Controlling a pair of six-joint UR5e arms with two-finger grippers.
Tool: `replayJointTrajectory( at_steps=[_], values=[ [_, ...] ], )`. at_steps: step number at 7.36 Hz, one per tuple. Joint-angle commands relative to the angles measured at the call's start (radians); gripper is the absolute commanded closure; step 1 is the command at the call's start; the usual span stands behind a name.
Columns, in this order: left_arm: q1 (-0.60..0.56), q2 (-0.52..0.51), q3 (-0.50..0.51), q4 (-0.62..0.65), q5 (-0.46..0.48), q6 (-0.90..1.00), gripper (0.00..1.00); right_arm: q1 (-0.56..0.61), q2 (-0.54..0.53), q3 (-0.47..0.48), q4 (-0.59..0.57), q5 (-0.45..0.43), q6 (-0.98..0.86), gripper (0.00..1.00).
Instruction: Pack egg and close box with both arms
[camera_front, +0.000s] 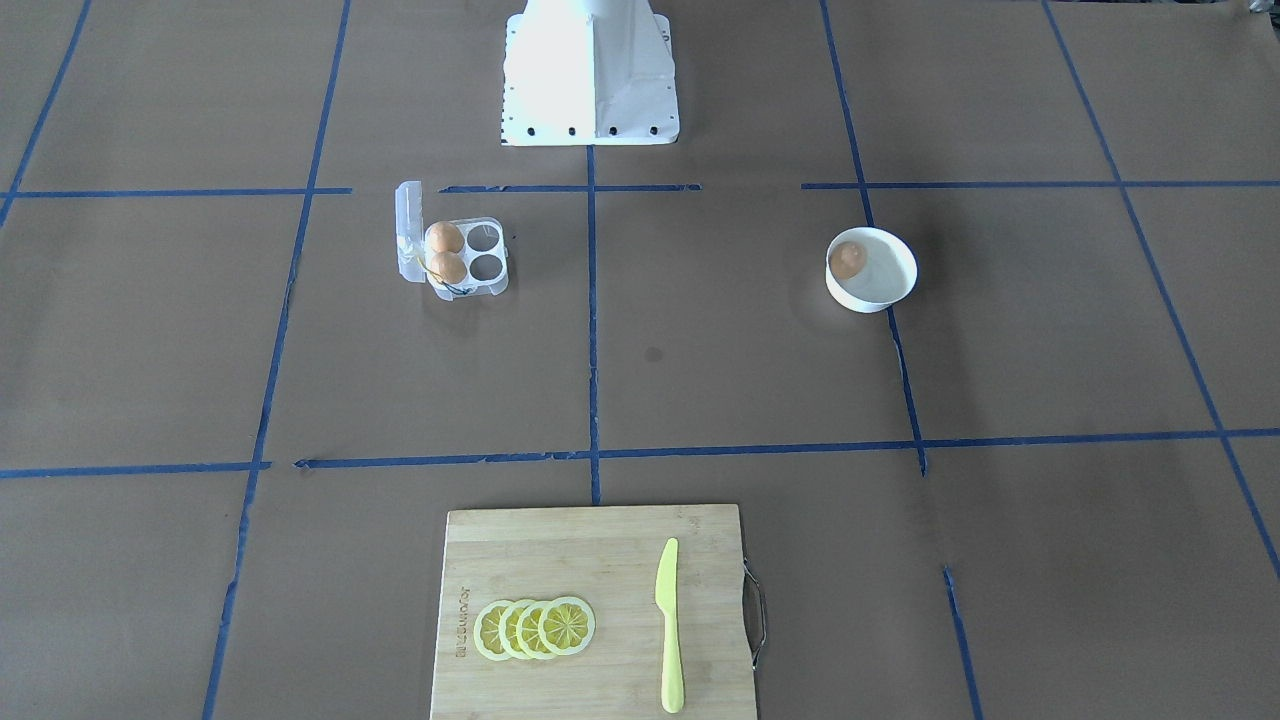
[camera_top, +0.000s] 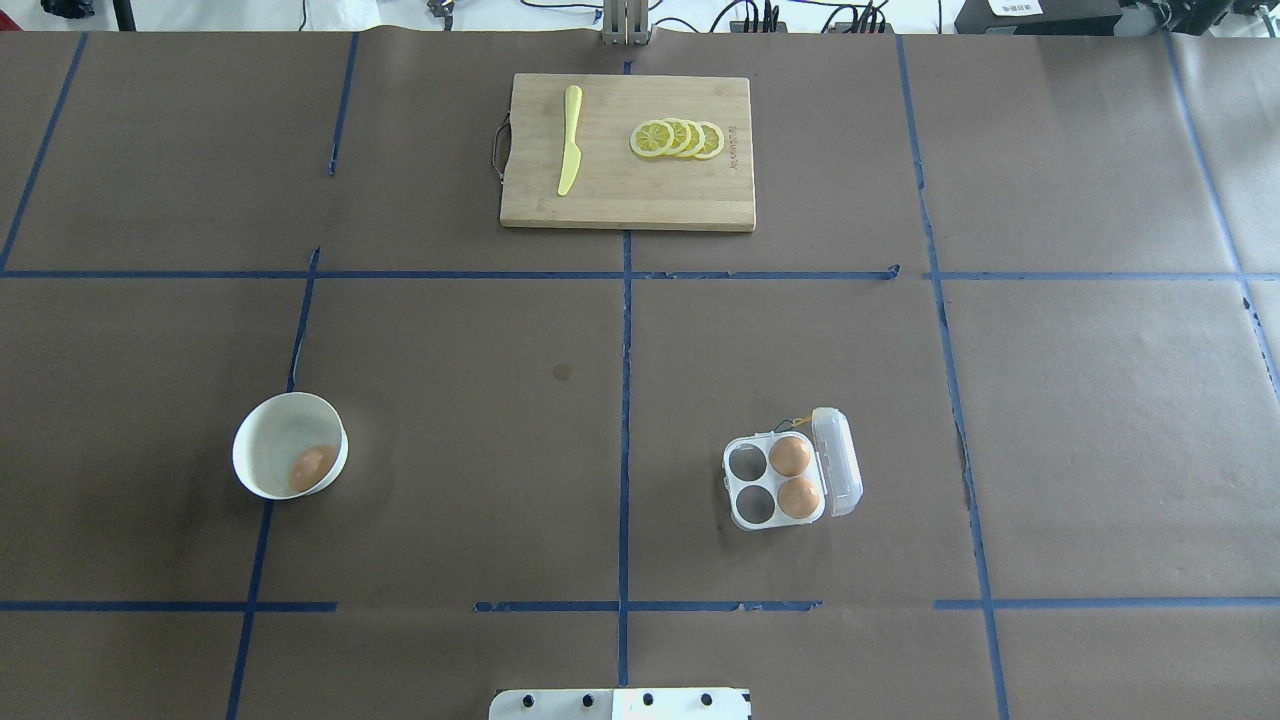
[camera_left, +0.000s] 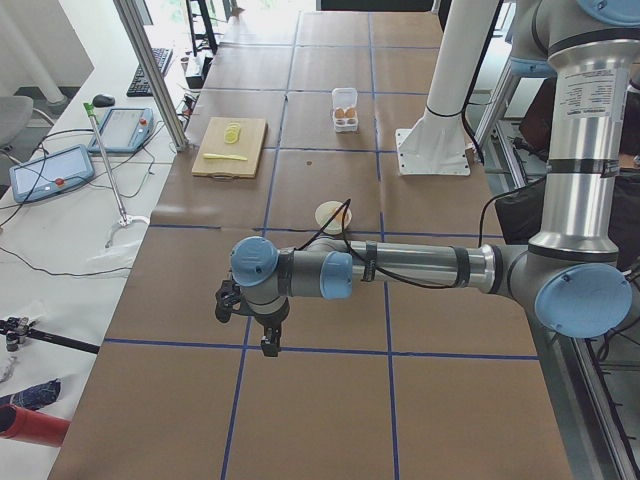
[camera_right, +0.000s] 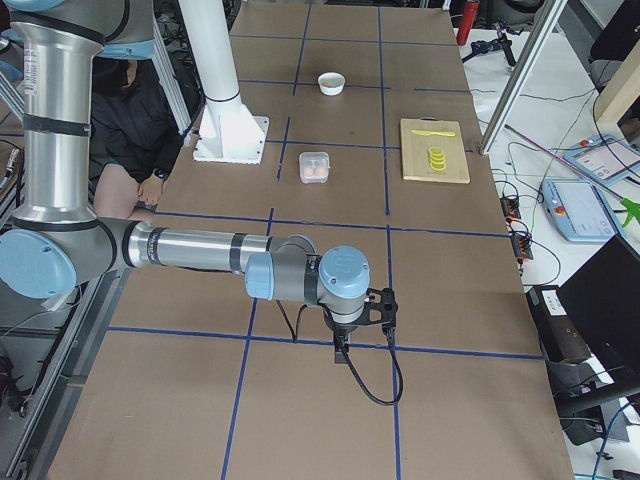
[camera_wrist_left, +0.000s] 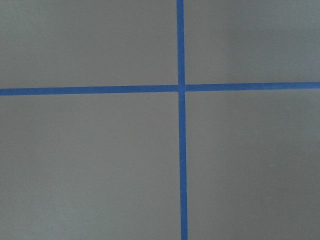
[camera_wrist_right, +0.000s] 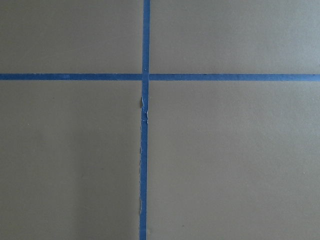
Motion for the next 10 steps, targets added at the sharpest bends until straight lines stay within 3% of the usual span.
replayJointTrajectory(
  at_steps=[1, 5, 7, 10],
  values=[
    [0.0, -0.001, -0.003, -0.006, 0.0, 0.002, 0.0, 0.0, -0.002, 0.006, 0.002, 0.001, 0.0, 0.0],
    [0.002, -0.077, -0.156, -0.009, 0.003, -0.008, 0.0, 0.0, 0.001, 0.035, 0.002, 0.01, 0.003, 0.0],
    [0.094, -0.22, -0.129, -0.01, 0.0, -0.011, 0.0, -0.002, 0.033, 0.087, 0.008, 0.008, 0.004, 0.0],
    [0.172, -0.288, -0.133, -0.012, -0.09, -0.027, 0.0, -0.005, 0.046, 0.052, 0.009, 0.056, 0.038, 0.0]
  ],
)
